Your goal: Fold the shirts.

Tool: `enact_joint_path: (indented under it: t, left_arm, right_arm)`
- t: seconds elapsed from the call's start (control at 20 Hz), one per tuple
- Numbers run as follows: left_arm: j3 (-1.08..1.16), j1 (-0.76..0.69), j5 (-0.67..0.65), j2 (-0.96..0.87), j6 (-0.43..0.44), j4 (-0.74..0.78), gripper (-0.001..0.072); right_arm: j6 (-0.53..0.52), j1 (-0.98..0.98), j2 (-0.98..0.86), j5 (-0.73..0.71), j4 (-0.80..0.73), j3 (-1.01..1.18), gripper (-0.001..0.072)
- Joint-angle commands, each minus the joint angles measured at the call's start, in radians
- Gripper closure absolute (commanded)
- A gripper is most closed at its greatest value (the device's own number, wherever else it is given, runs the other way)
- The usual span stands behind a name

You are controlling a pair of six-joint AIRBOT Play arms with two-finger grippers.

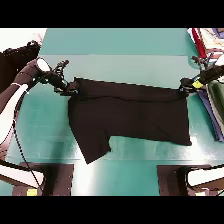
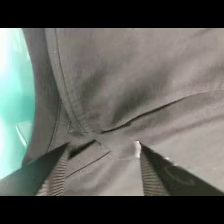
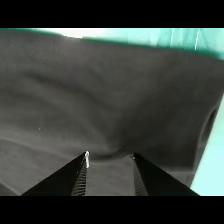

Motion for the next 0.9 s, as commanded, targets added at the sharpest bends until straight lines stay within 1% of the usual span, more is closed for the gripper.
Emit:
enact_joint_path:
  t: [0.0,0.15,0.25,0.35,0.55,0.65,0.8,0.85]
  left_arm:
    - [-0.01,0.011,-0.062,0.032,-0.017,0.018,0.0189]
    - [-0.043,0.014,-0.124,0.164,-0.026,0.127,0.0189]
    - [-0.138,0.014,-0.144,0.271,-0.028,0.126,0.0189]
    - [-0.287,0.011,-0.143,0.375,-0.06,0.116,0.0189]
    - [-0.631,0.011,-0.08,0.571,-0.083,0.032,0.0189]
    - [-0.761,0.011,-0.047,0.642,-0.101,-0.033,0.0188]
    - [-0.883,0.011,0.024,0.685,-0.099,-0.145,0.0189]
    - [-0.911,0.011,0.045,0.687,-0.086,-0.174,0.0189]
  right_arm:
    - [0.0,-0.012,0.055,-0.003,0.0,-0.043,0.0378]
    - [-0.008,-0.058,0.154,0.05,0.001,-0.044,0.0379]
    - [-0.016,-0.081,0.238,0.081,0.009,-0.073,0.0379]
    - [-0.018,-0.091,0.318,0.077,0.008,-0.142,0.0379]
    - [-0.027,-0.1,0.447,0.045,0.038,-0.32,0.038]
    - [-0.03,-0.1,0.483,0.034,0.046,-0.386,0.0387]
    - [-0.044,-0.1,0.507,0.034,0.085,-0.434,0.0387]
    - [-0.044,-0.1,0.515,0.034,0.093,-0.443,0.0387]
